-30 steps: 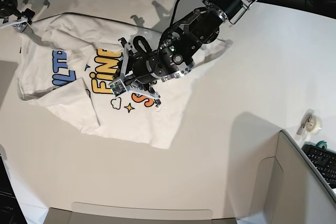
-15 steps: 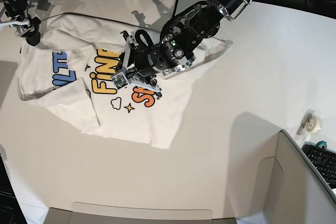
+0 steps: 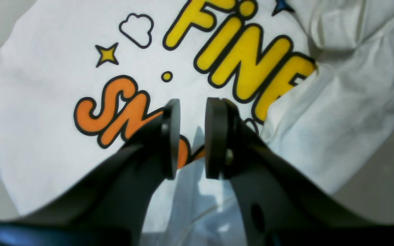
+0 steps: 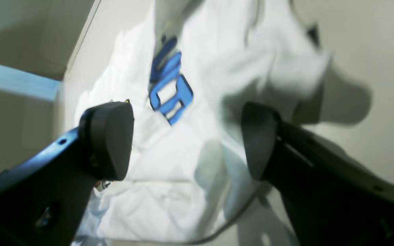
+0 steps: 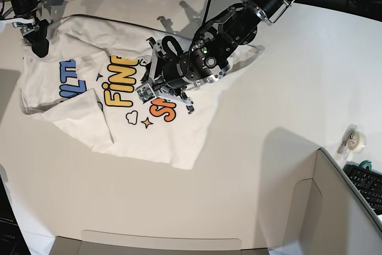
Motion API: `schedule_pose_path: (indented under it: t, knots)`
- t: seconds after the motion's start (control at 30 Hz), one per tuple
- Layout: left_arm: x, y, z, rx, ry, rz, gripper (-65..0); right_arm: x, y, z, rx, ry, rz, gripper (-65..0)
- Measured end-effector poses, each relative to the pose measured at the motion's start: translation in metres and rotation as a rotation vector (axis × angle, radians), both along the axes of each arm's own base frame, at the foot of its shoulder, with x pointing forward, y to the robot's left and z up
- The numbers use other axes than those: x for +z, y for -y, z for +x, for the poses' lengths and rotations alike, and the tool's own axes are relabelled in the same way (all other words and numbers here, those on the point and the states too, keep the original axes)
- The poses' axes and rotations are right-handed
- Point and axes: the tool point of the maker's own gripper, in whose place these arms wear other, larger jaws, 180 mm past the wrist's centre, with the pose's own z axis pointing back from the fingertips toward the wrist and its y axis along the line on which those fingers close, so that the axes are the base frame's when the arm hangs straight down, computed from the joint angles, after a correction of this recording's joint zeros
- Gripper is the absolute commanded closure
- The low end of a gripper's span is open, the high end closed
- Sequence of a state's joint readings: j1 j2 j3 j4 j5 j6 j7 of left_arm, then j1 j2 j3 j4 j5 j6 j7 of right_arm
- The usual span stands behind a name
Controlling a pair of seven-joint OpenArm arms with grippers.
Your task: Layout the t-shirt on the table in an organized manner, then fold the t-shirt properly
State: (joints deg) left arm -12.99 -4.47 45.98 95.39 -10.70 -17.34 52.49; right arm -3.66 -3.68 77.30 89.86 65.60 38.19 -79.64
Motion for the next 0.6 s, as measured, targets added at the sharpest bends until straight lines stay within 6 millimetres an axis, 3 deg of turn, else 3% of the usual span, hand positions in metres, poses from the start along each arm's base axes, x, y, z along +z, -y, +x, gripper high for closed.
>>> schedule_pose_path:
  t: [0.03,0.17,0.37,0.6]
  knots:
    - [0.0,0.0,0.0,-0.001,0.0,-0.001,-12.9,-0.011,-0.002,-0.002,-0.006,-0.013,0.042,-48.6]
    - [-0.002,-0.003,0.0,0.0,-0.001,0.007,-12.9,-0.02,0.012,-0.01,-0.106,0.073,0.141,-48.6]
    - [-0.005,-0.01,0.001,0.004,0.001,0.025,-12.9,-0.019,0.041,-0.017,-0.189,0.163,0.169,-48.6]
    - [-0.005,-0.01,0.001,0.004,0.0,0.025,-12.9,-0.012,0.05,-0.022,-0.213,0.203,0.17,-48.6]
